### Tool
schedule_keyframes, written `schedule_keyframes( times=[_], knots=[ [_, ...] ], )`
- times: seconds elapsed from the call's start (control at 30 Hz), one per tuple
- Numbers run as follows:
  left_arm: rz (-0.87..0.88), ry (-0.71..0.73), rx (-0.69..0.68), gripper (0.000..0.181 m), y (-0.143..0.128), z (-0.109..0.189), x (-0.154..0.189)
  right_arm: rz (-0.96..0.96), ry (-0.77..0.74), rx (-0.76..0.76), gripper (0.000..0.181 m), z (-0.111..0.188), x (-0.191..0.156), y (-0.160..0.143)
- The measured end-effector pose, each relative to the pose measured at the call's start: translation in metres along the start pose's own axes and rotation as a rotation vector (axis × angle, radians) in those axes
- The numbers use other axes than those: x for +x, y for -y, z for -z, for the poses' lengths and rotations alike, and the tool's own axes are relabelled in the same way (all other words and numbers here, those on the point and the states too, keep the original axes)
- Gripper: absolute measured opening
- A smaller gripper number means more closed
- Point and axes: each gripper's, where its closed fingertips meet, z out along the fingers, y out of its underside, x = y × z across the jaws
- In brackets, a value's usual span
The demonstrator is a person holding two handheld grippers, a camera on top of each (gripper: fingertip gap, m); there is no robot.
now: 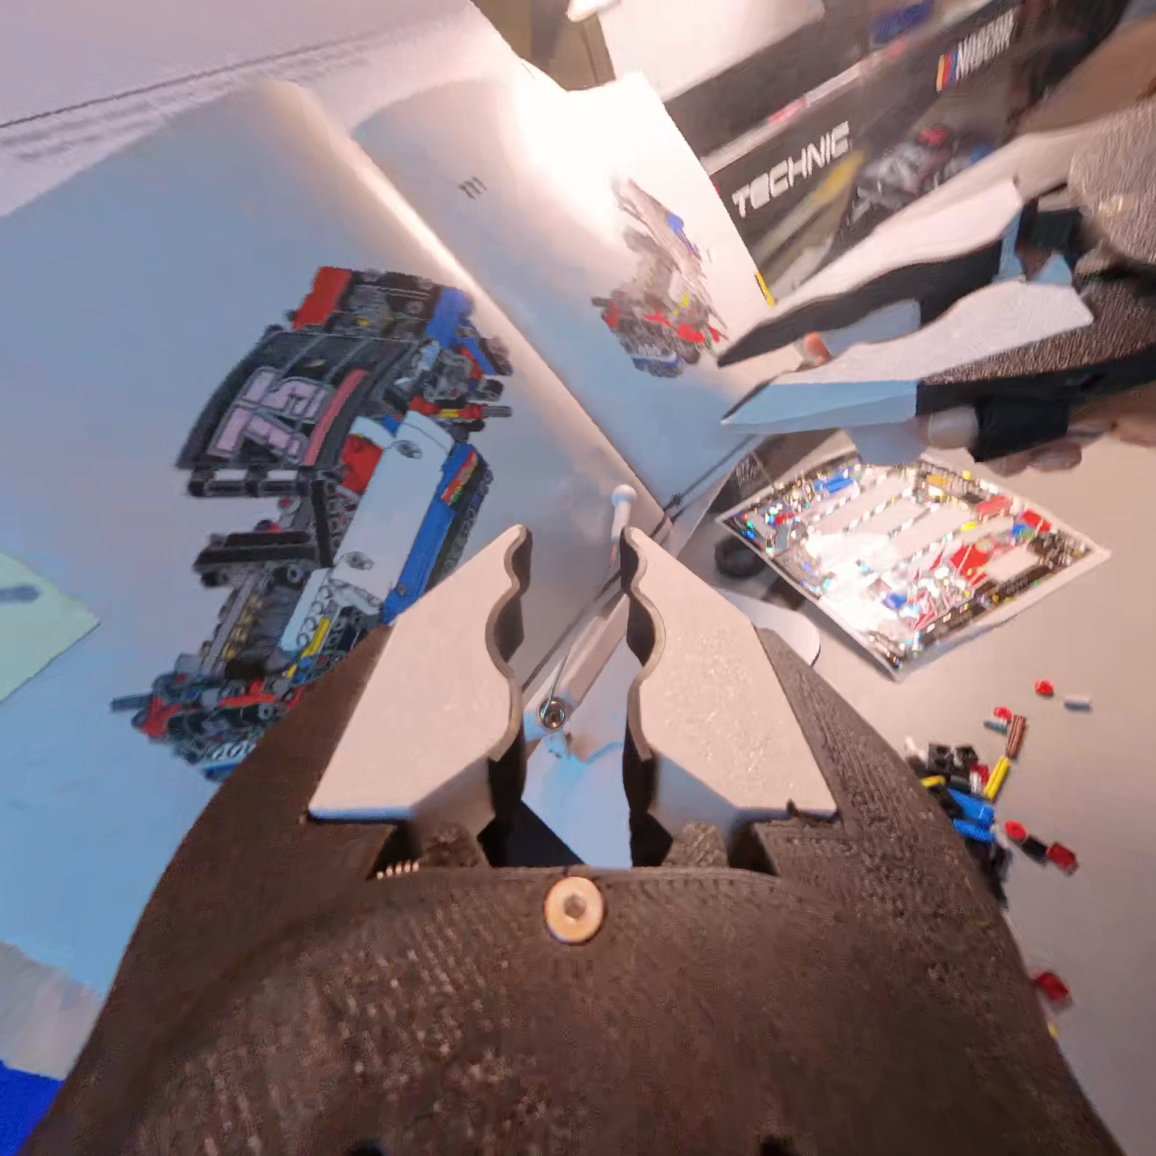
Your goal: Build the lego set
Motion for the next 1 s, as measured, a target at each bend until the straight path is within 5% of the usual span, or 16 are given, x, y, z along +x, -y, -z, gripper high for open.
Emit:
schedule_keyframes(
  times=[0.03, 0.2, 0.27, 0.47, 0.73, 1.0],
  knots=[
    [0.06, 0.036, 0.045, 0.027, 0.004, 0.006, -0.008, -0.012, -0.042, -0.021, 0.028, 0.003, 0.012, -0.008],
    [0.304, 0.264, 0.163, 0.025, -0.003, 0.037, -0.065, -0.057, -0.125, -0.229, 0.033, 0.007, 0.051, -0.07],
    [0.366, 0.314, 0.171, 0.025, -0.011, 0.047, -0.082, -0.134, -0.058, -0.157, 0.033, 0.02, 0.044, -0.067],
    [0.369, 0.413, 0.173, 0.019, -0.02, 0.077, -0.12, -0.244, 0.09, 0.016, 0.029, 0.117, 0.008, -0.049],
    [0.399, 0.455, 0.214, 0.013, -0.014, 0.081, -0.152, -0.393, 0.053, 0.002, 0.022, 0.252, -0.025, -0.079],
    [0.422, 0.471, 0.224, 0.008, -0.016, 0.07, -0.155, -0.458, -0.205, 0.121, 0.016, 0.299, 0.002, -0.112]
  ],
)
